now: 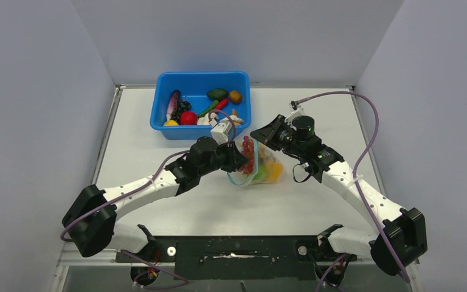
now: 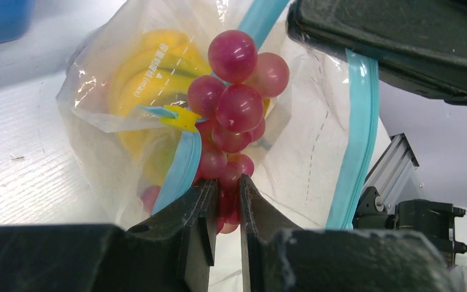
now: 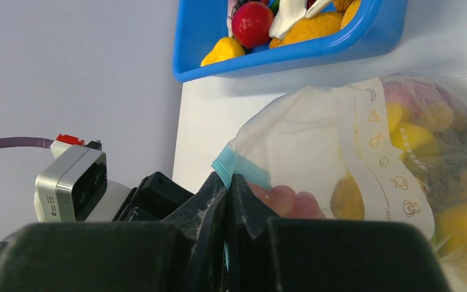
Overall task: Place the food in the zip-top bag and seal the zipper
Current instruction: Place the fake fruit in the zipper food storage bag.
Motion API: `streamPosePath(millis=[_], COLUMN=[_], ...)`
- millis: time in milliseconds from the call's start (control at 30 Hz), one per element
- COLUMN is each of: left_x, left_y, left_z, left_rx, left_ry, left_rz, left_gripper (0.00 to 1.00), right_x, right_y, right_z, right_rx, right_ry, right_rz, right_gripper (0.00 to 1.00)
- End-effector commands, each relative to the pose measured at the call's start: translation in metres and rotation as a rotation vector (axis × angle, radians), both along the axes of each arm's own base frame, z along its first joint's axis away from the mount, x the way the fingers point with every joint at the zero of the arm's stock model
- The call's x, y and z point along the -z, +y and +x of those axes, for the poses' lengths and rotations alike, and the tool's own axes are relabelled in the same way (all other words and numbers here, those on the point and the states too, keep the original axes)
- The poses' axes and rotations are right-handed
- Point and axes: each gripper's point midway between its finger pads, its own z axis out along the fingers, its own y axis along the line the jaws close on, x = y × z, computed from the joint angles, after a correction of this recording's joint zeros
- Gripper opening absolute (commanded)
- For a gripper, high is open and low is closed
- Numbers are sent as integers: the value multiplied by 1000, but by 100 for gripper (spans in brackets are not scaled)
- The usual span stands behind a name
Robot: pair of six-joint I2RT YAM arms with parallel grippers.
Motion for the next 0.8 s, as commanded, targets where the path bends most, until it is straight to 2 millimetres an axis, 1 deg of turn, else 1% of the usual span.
streamPosePath(millis=[0,67,200,267,367,467,500,567,600,633,667,700,733,767], left_x=[-28,-26,-26,-19,-6,8,9,11,9,7,3,-2,-7,-14], left_y=[-15,-17,-27,-30,-30,-24,-21,-16,-14,-13,-11,-9,-7,-6], left_z=[0,-4,-23,-28,-28,-19,-15,-10,-8,-7,-5,-4,-4,-4], left_rx=[59,79,166,190,188,129,102,57,42,27,8,-8,-24,-33], left_ry=[-84,-95,-164,-173,-143,-119,-116,-97,-96,-91,-85,-77,-73,-74], left_rz=[-40,-25,-7,11,43,96,110,131,133,136,131,126,121,110], left_gripper=[0,0,1,2,2,2,3,8,13,21,29,34,38,40], right_x=[-29,-28,-27,-26,-28,-29,-29,-29,-29,-29,-29,-29,-29,-29], right_y=[4,4,3,3,4,4,4,4,5,4,5,5,6,6], right_z=[9,9,10,11,11,11,10,9,9,8,8,7,7,6], right_rx=[-3,0,8,10,5,4,4,-1,-3,-4,-9,-13,-18,-23], right_ry=[-96,-97,-96,-94,-98,-100,-100,-102,-102,-101,-102,-104,-106,-108], right_rz=[62,60,56,56,60,62,61,61,59,59,59,59,58,57], right_gripper=[0,0,0,0,0,0,0,0,0,0,0,0,0,0])
